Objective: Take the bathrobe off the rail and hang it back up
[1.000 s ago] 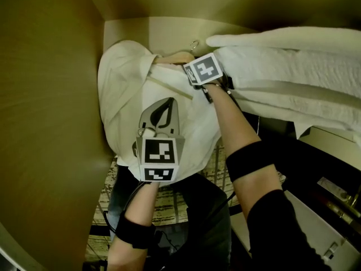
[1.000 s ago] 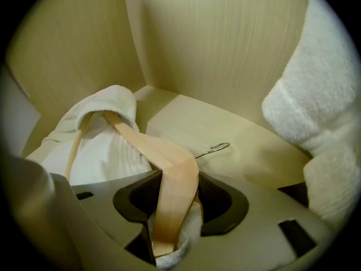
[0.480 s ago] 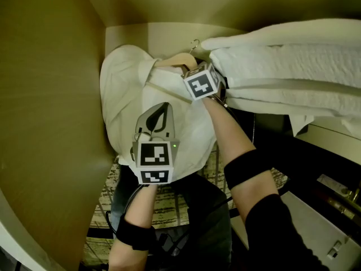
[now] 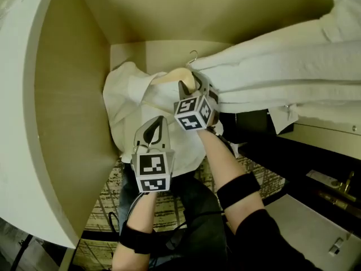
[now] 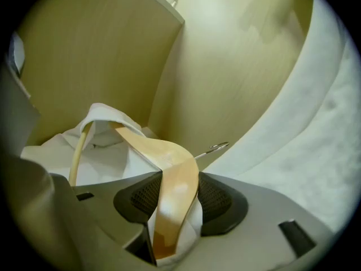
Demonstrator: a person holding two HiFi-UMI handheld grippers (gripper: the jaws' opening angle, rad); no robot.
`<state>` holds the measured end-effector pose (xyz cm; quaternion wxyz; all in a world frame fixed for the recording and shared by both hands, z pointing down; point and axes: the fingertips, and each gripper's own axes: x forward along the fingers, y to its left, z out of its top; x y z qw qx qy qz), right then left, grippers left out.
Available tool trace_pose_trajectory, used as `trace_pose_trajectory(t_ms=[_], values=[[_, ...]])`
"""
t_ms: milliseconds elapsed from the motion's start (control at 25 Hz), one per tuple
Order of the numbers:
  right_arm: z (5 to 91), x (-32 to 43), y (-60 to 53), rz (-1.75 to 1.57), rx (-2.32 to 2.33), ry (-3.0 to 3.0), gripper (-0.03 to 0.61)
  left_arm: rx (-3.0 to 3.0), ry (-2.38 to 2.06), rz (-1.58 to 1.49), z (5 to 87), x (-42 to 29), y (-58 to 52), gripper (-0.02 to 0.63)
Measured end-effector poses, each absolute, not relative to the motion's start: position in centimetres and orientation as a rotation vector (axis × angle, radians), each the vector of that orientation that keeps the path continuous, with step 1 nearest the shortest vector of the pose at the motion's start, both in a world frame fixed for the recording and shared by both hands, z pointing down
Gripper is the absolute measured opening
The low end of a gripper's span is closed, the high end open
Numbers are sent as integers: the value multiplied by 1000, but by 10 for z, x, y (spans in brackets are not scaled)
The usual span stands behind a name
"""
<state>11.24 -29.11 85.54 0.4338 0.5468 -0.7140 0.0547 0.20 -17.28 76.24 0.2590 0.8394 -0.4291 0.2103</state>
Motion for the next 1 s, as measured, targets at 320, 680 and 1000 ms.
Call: trace_pose_trajectory(t_ms=[320,680,1000], values=[[737,94,-263,-125,1478,-1830,210,2314,-1221,544,697,-2,-156,3],[625,72,-231,-346,1548,-1838,209,2390,-1274,487,607,-15,-139,3],[530,55,-214,-512,1603,-1835,209,2429,-1327,439,547,-33,-132,3]])
